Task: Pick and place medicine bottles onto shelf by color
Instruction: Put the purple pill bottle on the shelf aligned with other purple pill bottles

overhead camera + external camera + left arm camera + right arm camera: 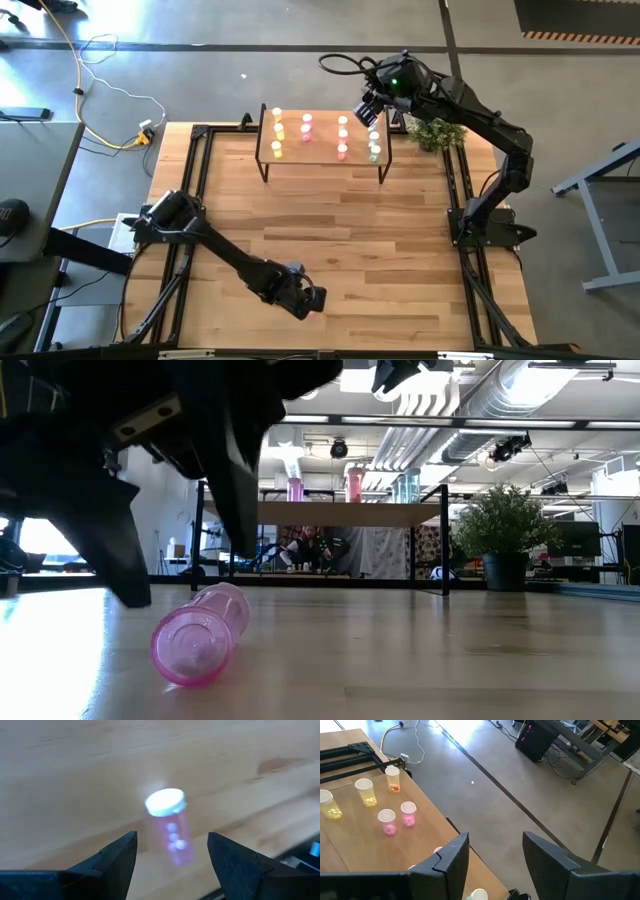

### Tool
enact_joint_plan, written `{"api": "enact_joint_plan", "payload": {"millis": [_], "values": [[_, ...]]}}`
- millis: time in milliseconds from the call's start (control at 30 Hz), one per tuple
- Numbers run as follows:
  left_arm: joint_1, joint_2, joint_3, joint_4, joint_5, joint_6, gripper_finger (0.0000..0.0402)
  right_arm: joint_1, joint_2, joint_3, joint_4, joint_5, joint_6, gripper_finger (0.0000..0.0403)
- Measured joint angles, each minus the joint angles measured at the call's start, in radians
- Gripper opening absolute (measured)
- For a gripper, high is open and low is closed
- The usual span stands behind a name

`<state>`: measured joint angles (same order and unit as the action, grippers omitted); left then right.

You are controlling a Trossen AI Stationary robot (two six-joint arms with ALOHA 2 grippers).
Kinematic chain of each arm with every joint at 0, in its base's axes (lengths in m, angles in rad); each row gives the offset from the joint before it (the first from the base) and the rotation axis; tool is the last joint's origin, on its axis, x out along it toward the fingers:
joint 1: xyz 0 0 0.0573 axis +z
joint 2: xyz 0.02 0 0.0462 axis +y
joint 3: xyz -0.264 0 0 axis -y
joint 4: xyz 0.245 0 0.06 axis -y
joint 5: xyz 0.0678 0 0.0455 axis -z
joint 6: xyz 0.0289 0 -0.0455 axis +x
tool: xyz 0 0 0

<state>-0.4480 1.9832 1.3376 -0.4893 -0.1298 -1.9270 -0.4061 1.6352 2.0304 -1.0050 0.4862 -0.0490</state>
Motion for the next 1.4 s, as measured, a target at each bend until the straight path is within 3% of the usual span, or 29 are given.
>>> {"api": "enact_joint_plan", "payload": {"millis": [233,533,967,1400], "values": [[0.0,0.052,0.001,0.079,0.023,-0.006,0.0234,0.0,0.0,0.0,0.0,0.0,0.0,0.0177],[-0.002,0.053,0.002,-0.006,0.048,0.003,0.0217,0.0,0.0,0.0,0.0,0.0,0.026,0.0177],[-0.003,0.05,0.003,-0.103,0.135,0.155,0.0167,0.0,0.0,0.0,0.0,0.0,0.026,0.0177],[-0.017,0.05,0.001,-0.116,0.206,0.198,0.0156,0.0,0.0,0.0,0.0,-0.025,0.026,0.0177]]}}
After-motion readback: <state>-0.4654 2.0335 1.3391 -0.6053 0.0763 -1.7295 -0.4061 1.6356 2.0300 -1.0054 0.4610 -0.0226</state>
